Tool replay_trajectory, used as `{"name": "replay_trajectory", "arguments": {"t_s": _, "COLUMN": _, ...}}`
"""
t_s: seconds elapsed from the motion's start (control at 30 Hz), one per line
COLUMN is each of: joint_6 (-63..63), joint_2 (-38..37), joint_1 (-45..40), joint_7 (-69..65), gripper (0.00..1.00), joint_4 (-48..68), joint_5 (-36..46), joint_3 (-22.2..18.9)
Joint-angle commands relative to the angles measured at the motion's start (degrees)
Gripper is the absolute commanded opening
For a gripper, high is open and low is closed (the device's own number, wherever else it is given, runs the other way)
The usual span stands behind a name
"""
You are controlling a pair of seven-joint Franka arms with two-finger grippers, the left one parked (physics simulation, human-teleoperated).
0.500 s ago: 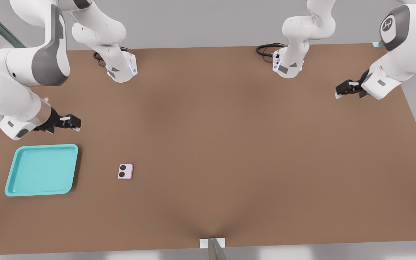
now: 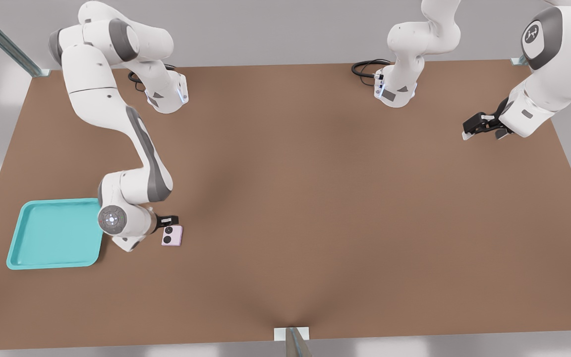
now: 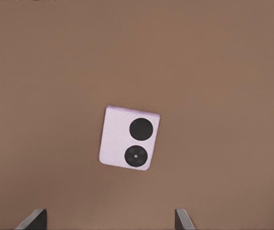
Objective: Keep left arm still and place phone on the tray with right arm
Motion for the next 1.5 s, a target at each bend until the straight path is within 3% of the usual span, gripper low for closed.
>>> {"name": "replay_trajectory", "arguments": {"t_s": 0.0, "joint_6": 13.09, "joint_2": 1.76, "joint_1": -0.26, "joint_7": 15.48, "gripper": 1.00, "joint_4": -0.04, "joint_5": 0.01, "joint_3": -0.08}}
{"name": "replay_trajectory", "arguments": {"t_s": 0.2, "joint_6": 26.36, "joint_2": 5.80, "joint_1": -0.53, "joint_7": 18.82, "gripper": 1.00, "joint_4": -6.37, "joint_5": 0.27, "joint_3": -0.08}}
{"name": "replay_trajectory", "arguments": {"t_s": 0.7, "joint_6": 28.64, "joint_2": 7.21, "joint_1": -0.44, "joint_7": 18.91, "gripper": 1.00, "joint_4": -9.18, "joint_5": -0.08, "joint_3": -0.08}}
{"name": "replay_trajectory", "arguments": {"t_s": 0.77, "joint_6": 28.56, "joint_2": 7.12, "joint_1": -0.44, "joint_7": 18.82, "gripper": 0.83, "joint_4": -9.18, "joint_5": -0.17, "joint_3": -0.17}}
{"name": "replay_trajectory", "arguments": {"t_s": 0.93, "joint_6": 27.60, "joint_2": 6.16, "joint_1": -0.44, "joint_7": 18.65, "gripper": 0.78, "joint_4": -9.18, "joint_5": -0.17, "joint_3": -0.08}}
{"name": "replay_trajectory", "arguments": {"t_s": 1.07, "joint_6": 18.55, "joint_2": -1.31, "joint_1": -1.32, "joint_7": 16.54, "gripper": 0.78, "joint_4": -9.18, "joint_5": -2.10, "joint_3": -0.08}}
{"name": "replay_trajectory", "arguments": {"t_s": 1.23, "joint_6": 13.35, "joint_2": -9.75, "joint_1": -15.20, "joint_7": -5.60, "gripper": 0.78, "joint_4": -13.49, "joint_5": -2.10, "joint_3": -0.08}}
{"name": "replay_trajectory", "arguments": {"t_s": 1.47, "joint_6": 17.66, "joint_2": -5.09, "joint_1": -29.18, "joint_7": -27.76, "gripper": 0.79, "joint_4": -11.99, "joint_5": -1.84, "joint_3": -0.17}}
